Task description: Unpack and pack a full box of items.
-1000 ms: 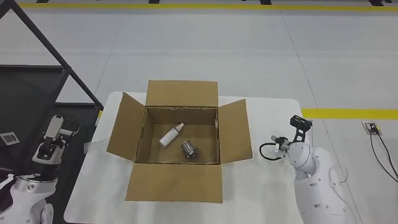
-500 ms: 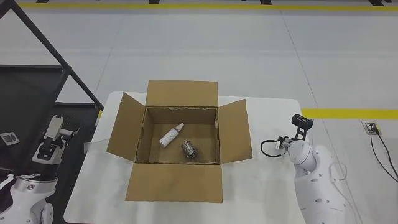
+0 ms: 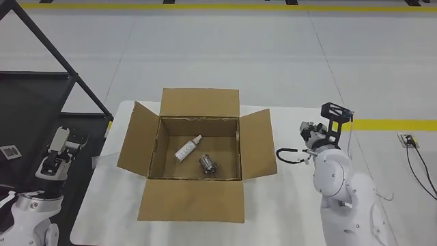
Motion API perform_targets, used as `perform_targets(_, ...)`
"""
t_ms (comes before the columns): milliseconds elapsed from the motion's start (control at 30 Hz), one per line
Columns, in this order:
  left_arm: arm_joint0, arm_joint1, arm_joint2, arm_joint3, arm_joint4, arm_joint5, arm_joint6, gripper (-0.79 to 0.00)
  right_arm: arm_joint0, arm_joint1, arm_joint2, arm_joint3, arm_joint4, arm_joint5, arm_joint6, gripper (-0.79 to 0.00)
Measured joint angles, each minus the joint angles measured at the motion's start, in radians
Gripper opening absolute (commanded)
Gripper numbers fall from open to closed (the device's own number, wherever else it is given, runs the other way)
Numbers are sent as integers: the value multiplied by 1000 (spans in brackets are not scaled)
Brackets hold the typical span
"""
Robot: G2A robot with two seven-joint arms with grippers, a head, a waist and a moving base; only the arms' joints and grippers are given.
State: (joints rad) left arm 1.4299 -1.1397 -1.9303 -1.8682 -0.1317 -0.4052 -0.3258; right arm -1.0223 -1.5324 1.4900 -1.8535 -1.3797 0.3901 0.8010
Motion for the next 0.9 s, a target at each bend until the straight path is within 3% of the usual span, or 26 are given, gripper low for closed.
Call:
perform_targets(167, 0, 0, 0, 0, 0, 0, 0, 0, -20, -12, -152, -141, -53, 19, -70, -785)
perform_targets(367, 0, 0, 0, 0, 0, 0, 0, 0, 30, -25, -313, -123, -53, -56, -52, -785)
perform_targets(700, 0, 0, 0, 0, 0, 0, 0, 0, 224, -64, -475, 159, 10, -97, 32, -785)
perform_targets(900, 0, 0, 0, 0, 0, 0, 0, 0, 352, -98, -557, 413, 63, -98, 85, -785)
